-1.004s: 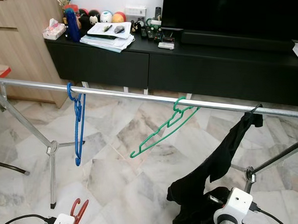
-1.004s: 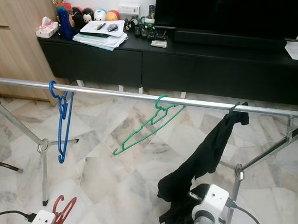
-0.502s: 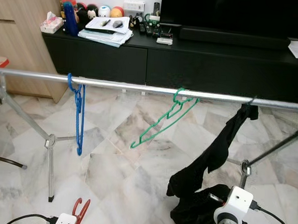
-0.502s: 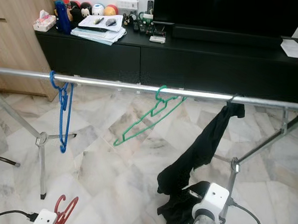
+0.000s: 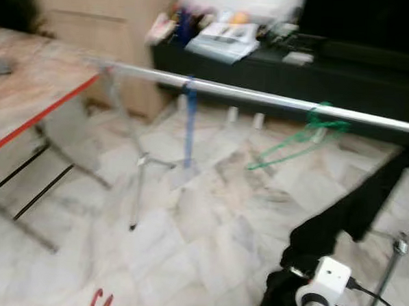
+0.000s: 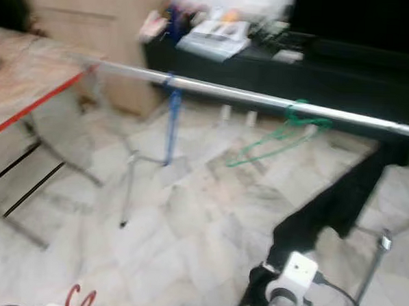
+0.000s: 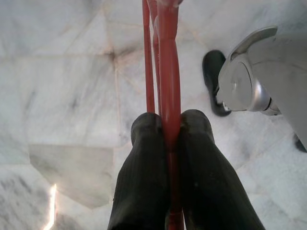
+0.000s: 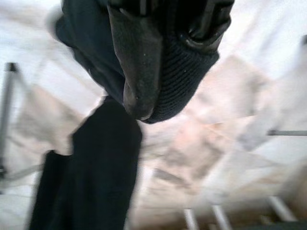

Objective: Hang hanger

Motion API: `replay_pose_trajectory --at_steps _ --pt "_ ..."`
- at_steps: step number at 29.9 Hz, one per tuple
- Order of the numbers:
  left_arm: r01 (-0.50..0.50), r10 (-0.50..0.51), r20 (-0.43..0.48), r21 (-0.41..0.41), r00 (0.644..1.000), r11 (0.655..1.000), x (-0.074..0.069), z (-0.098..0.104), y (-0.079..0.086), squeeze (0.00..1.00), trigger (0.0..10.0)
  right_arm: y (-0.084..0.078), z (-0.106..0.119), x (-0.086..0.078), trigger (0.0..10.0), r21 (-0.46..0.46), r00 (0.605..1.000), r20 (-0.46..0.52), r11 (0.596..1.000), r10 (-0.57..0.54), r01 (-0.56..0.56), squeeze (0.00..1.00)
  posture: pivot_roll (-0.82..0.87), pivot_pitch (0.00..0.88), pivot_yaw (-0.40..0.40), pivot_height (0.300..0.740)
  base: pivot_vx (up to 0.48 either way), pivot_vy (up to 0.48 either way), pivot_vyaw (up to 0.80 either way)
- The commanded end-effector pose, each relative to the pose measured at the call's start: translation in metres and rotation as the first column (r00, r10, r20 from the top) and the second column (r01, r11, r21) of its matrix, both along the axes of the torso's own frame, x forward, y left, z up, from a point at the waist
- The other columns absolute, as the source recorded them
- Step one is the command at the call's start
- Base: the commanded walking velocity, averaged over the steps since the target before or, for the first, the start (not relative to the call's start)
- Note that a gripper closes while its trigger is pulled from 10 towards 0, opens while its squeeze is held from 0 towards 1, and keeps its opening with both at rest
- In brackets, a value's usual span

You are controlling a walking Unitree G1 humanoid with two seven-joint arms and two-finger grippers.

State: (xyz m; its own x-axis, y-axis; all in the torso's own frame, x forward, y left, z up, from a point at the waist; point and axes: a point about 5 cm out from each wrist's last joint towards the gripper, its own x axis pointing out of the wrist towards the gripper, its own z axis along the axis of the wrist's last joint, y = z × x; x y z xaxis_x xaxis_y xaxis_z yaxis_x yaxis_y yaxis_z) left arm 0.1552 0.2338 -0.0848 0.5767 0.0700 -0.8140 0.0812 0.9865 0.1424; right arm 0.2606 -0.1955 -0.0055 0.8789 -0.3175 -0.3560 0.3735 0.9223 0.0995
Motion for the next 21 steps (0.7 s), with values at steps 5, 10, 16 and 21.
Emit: replay_pose_trajectory --at_steps 5,10,16,21 --pt "0.021 -0.021 -0.002 -0.004 1.0 1.0 0.0006 -0.0008 -0.0044 0.0 10.0 -0.0094 -0.0001 -0.0035 10.0 -0.016 1.0 0.002 1.0 -0.023 0.023 0.0 -0.12 0.122 0.035 0.74 -0.343 0.0 0.0" --pt "0.018 -0.018 -0.004 -0.003 1.0 1.0 0.0005 -0.0009 -0.0042 0.0 10.0 -0.01 0.0001 -0.0031 10.0 -0.015 1.0 0.003 1.0 -0.027 0.027 0.0 -0.12 0.127 0.034 0.74 -0.345 0.0 0.0" --pt "0.015 -0.015 -0.005 -0.002 1.0 1.0 0.0002 -0.001 -0.0038 0.0 10.0 -0.0117 0.0 -0.0026 10.0 -0.01 0.999 -0.004 0.999 -0.041 0.041 0.0 -0.11 0.129 0.033 0.74 -0.349 0.0 0.0" --pt "0.016 -0.016 -0.001 -0.004 1.0 1.0 0.0018 -0.0006 -0.005 0.0 10.0 -0.0123 0.0005 -0.0014 10.0 -0.002 0.999 -0.004 0.999 -0.039 0.039 0.0 -0.12 0.13 0.031 0.74 -0.348 0.0 -0.8"
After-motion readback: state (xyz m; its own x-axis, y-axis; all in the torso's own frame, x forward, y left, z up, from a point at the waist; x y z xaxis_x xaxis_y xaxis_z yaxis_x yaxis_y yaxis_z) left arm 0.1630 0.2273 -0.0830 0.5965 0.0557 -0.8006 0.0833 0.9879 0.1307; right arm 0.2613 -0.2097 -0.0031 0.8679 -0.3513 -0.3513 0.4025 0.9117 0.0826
